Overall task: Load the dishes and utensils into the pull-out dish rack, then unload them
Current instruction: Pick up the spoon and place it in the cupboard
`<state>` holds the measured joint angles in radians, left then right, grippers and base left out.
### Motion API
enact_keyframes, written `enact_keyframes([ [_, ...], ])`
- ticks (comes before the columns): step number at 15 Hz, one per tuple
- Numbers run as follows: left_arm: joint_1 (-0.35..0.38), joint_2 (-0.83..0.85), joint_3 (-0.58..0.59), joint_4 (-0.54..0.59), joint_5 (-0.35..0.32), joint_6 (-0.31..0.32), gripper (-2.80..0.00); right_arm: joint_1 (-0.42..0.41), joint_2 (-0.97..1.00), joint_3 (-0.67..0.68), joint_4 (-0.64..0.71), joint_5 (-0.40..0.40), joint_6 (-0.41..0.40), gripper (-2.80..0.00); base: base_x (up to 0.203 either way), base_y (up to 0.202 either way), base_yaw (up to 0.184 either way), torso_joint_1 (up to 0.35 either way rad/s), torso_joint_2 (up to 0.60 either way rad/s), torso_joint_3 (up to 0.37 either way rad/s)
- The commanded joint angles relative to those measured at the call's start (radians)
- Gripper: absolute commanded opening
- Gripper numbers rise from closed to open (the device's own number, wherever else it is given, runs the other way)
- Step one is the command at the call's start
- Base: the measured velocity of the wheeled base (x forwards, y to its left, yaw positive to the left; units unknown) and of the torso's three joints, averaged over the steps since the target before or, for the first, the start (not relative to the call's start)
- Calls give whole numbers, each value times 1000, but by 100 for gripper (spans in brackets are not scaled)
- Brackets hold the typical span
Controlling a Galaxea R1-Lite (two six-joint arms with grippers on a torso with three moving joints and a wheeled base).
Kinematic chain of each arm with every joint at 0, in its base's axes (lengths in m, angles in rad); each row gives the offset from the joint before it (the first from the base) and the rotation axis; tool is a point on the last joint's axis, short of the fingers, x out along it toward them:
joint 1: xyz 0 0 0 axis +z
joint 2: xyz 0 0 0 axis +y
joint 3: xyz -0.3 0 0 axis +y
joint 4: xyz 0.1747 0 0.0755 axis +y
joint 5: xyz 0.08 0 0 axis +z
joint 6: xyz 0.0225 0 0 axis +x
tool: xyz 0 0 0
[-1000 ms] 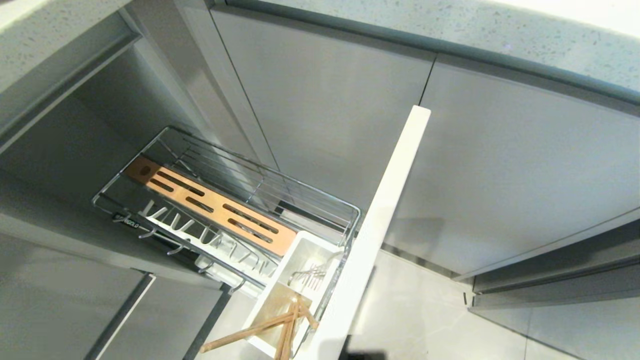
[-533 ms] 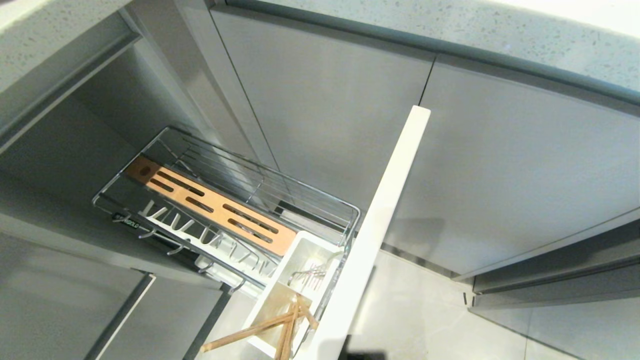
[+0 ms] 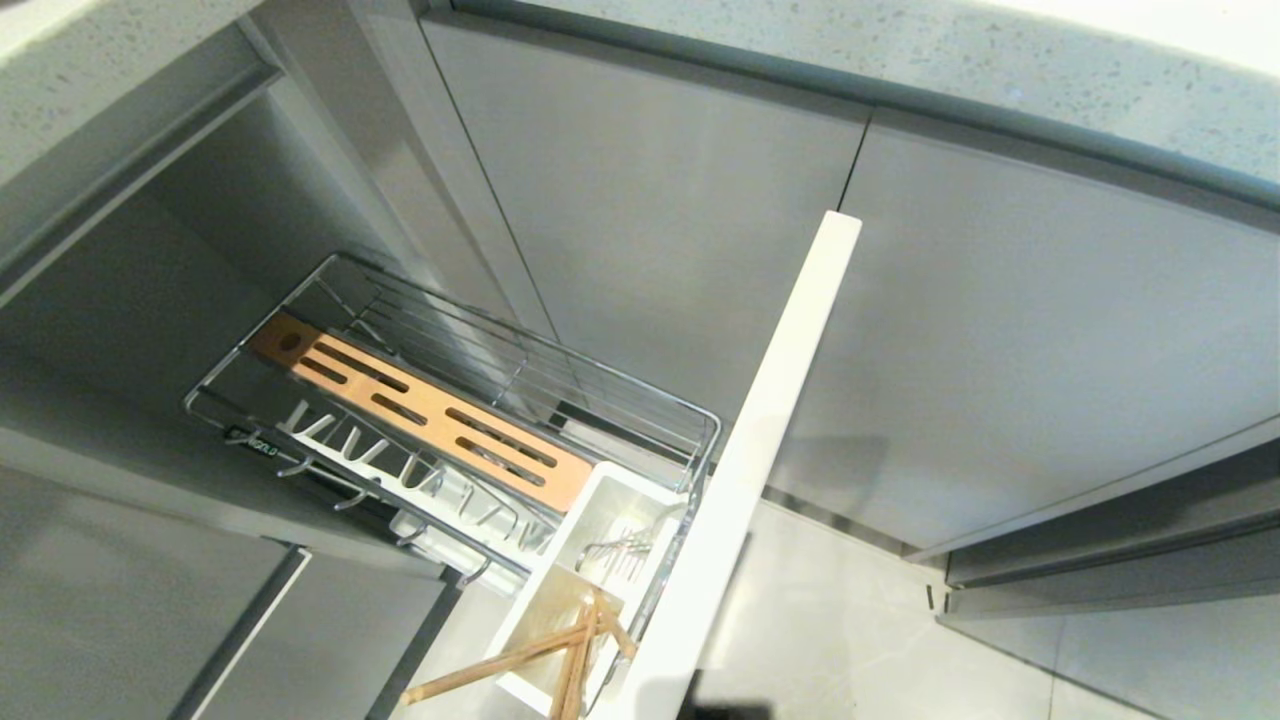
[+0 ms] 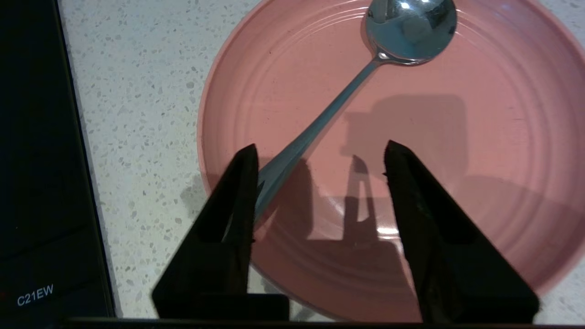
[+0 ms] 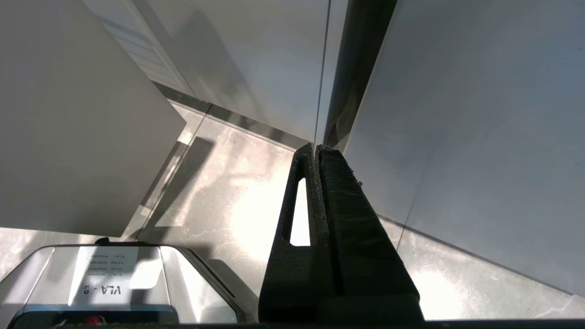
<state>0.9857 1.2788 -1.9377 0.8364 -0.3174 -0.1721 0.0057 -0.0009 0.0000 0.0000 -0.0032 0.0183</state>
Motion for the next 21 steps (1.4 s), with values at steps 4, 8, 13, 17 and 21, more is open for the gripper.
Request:
enact_keyframes([
  [4, 14, 41, 1, -22, 0, -4, 0, 0, 1, 2, 0, 0, 0, -280, 0, 0, 0, 0, 0, 0],
  [8, 13, 63, 3, -19, -8, -29, 0, 0, 1, 2, 0, 0, 0, -280, 0, 0, 0, 0, 0, 0],
  [13, 9, 78, 12, 23, -98, -27, 0, 0, 1, 2, 0, 0, 0, -280, 0, 0, 0, 0, 0, 0],
  [17, 2, 79, 13, 41, -178, -26, 0, 0, 1, 2, 0, 0, 0, -280, 0, 0, 0, 0, 0, 0],
  [21, -34, 80, 13, 43, -177, -25, 0, 0, 1, 2, 0, 0, 0, -280, 0, 0, 0, 0, 0, 0],
])
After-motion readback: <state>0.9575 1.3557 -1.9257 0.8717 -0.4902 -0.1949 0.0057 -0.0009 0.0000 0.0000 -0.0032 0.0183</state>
